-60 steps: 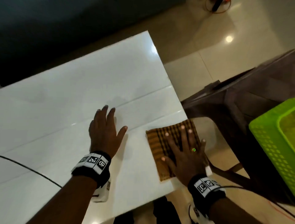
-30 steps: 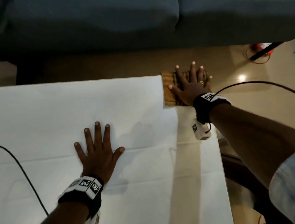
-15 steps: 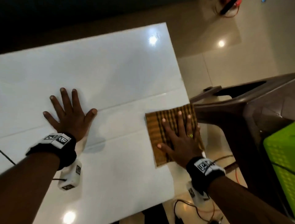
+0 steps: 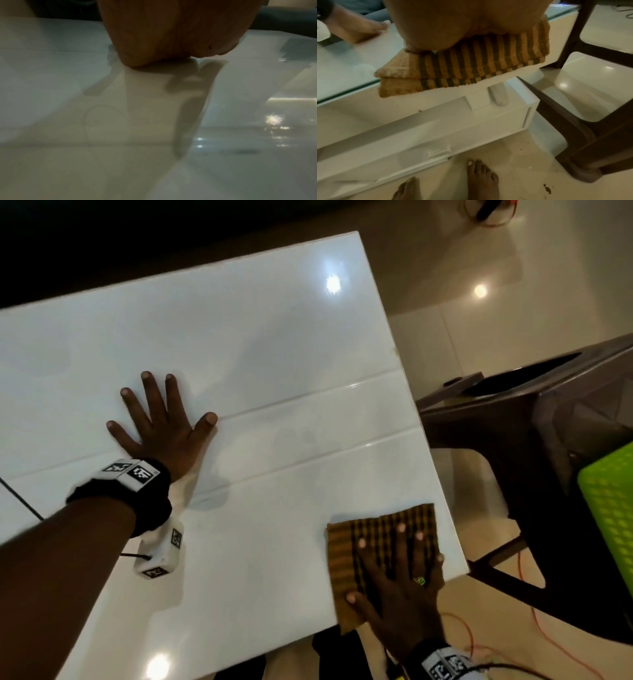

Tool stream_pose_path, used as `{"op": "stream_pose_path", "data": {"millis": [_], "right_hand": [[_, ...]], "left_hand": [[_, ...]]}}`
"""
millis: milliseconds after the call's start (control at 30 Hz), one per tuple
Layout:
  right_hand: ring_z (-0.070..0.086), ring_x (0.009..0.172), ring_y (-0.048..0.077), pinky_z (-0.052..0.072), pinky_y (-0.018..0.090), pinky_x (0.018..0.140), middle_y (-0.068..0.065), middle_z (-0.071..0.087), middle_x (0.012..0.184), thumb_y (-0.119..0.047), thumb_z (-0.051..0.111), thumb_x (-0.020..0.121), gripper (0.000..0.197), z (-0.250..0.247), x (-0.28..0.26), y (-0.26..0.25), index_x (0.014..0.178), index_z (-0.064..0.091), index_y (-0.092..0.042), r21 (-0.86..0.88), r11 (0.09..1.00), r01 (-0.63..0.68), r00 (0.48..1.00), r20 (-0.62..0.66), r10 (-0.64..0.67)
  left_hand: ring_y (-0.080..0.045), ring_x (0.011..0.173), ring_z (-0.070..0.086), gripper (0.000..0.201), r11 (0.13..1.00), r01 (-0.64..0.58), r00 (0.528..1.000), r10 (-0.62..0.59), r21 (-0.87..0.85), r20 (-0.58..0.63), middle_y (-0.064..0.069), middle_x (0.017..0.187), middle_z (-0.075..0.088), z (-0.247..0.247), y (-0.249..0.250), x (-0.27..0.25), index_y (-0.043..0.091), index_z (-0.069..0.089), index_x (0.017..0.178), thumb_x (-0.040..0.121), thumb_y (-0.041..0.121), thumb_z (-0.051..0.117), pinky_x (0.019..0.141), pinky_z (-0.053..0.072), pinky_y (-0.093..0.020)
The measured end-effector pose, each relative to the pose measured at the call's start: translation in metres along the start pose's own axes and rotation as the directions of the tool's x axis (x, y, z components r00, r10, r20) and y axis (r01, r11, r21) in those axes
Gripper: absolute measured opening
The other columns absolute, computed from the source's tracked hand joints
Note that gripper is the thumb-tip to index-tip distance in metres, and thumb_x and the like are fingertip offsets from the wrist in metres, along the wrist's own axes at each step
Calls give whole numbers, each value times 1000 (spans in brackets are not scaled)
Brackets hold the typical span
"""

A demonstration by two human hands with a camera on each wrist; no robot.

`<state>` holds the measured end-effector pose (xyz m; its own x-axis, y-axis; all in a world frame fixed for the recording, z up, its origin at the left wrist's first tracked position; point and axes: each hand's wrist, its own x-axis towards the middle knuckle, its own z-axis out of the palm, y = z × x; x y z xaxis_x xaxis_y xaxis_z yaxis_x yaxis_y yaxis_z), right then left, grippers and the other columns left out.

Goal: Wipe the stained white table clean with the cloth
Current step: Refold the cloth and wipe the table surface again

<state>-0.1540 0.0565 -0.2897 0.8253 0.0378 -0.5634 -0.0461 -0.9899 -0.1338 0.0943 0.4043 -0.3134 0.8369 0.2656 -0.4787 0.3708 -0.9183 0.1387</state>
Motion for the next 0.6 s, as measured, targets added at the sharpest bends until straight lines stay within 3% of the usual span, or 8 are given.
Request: {"op": "stream_pose_path", "data": {"millis": [233,367,467,533,600], "right_hand": [[6,152,48,11,68,112,19,8,169,-85,32,85,87,-25,47,-36,159,15,-44,-53,996,76,997,10,-75],[1,153,45,8,74,112,14,3,170,-86,31,82,86,-76,144,-73,157,7,-52,-22,997,67,995,-68,-69],[-19,153,40,-4,73,114,6,-22,168,-87,29,82,85,-129,227,-107,150,-13,-60,-3,998,69,994,-88,-69],[-27,151,38,-10,71,114,3,-31,165,-86,32,84,85,-165,282,-127,148,-18,-62,23,997,79,994,-80,-77],[-28,151,37,-12,70,114,1,-32,165,-85,35,85,84,-200,332,-148,149,-14,-61,46,995,86,994,-76,-82]], "left_hand": [[-31,153,-23,91,1000,-28,1000,28,-11,8,4,166,-27,2,-1,-4,34,-15,157,89,72,32,116,-4,-72],[-31,152,-25,91,1000,-17,999,17,7,27,4,164,-32,4,0,-5,35,-21,155,89,70,32,116,-1,-72],[-29,151,-30,90,1000,-27,999,27,-7,32,6,160,-39,5,-3,-3,36,-28,152,87,77,19,116,-3,-72],[-30,152,-26,90,999,-45,999,45,-15,19,5,163,-33,6,-5,-3,37,-24,154,82,79,8,114,0,-74],[-34,155,-14,91,999,-36,999,36,4,35,0,169,-18,6,-6,-3,33,-12,159,84,80,10,111,7,-77]]}}
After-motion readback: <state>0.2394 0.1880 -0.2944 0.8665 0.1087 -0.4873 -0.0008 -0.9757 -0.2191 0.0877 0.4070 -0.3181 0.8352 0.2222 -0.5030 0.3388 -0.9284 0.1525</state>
